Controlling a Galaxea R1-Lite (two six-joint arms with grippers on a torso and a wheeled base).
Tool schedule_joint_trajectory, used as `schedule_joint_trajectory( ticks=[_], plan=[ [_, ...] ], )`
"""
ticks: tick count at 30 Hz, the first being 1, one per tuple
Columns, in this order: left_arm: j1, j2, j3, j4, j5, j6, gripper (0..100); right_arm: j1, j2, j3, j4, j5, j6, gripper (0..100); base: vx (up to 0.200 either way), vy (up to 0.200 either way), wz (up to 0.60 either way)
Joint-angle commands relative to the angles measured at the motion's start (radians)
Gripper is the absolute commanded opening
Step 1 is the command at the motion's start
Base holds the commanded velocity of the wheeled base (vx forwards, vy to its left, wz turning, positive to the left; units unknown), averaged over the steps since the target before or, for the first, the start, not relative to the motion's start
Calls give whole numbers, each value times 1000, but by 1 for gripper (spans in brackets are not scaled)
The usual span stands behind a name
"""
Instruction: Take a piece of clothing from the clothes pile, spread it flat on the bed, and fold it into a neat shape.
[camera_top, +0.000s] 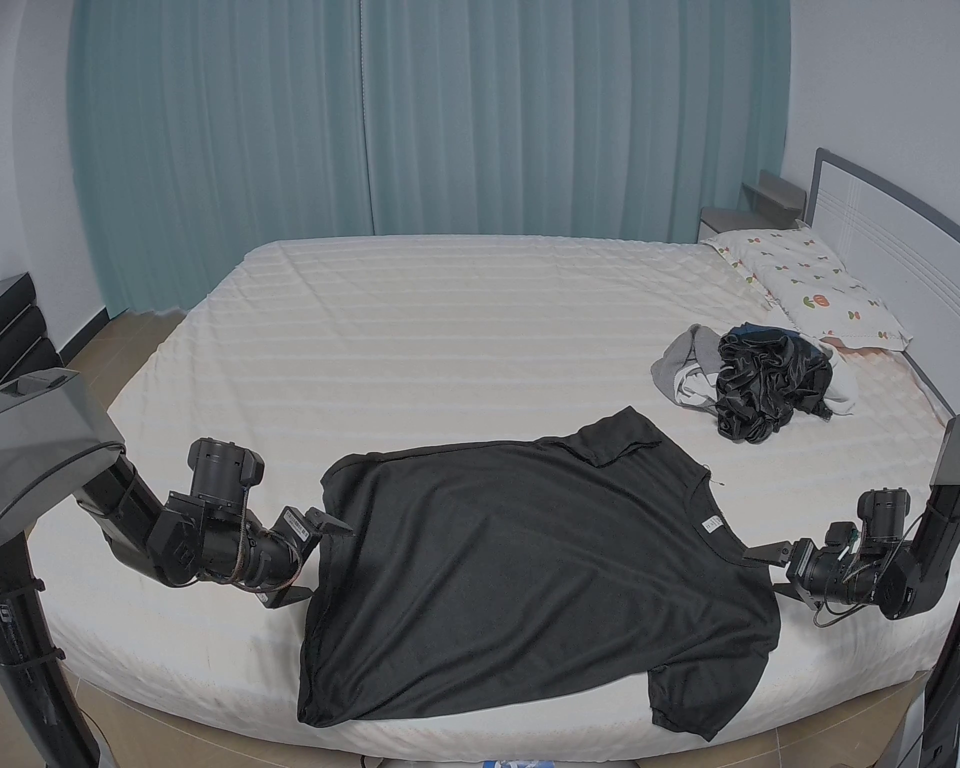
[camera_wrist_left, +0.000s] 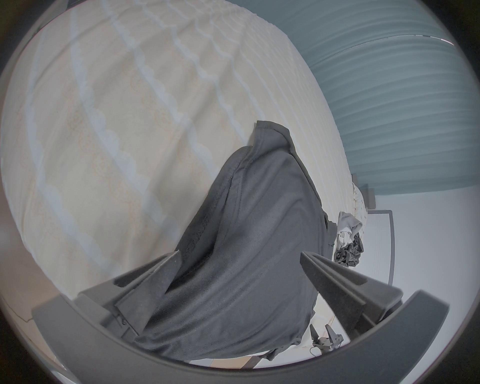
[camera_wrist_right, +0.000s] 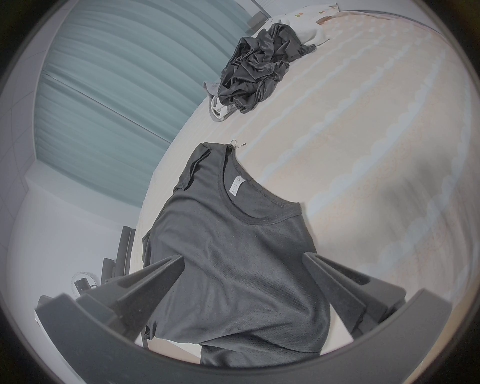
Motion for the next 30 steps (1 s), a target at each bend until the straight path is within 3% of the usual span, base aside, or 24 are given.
schedule_joint_trajectory(
  ticks=[1,15,23,30],
  plan=[
    [-2,5,3,-1,0,0,100,2,3,1,0,-1,-1,100,0,-200,0],
    [25,28,1,-70,30,-4,100,11,7,7,0,-1,-4,100,0,-29,0],
    [29,23,-5,-73,33,-3,100,11,7,10,0,-1,-4,100,150,0,0],
    [43,45,-39,-137,147,6,100,11,9,10,0,-1,-4,100,0,0,0]
  ],
)
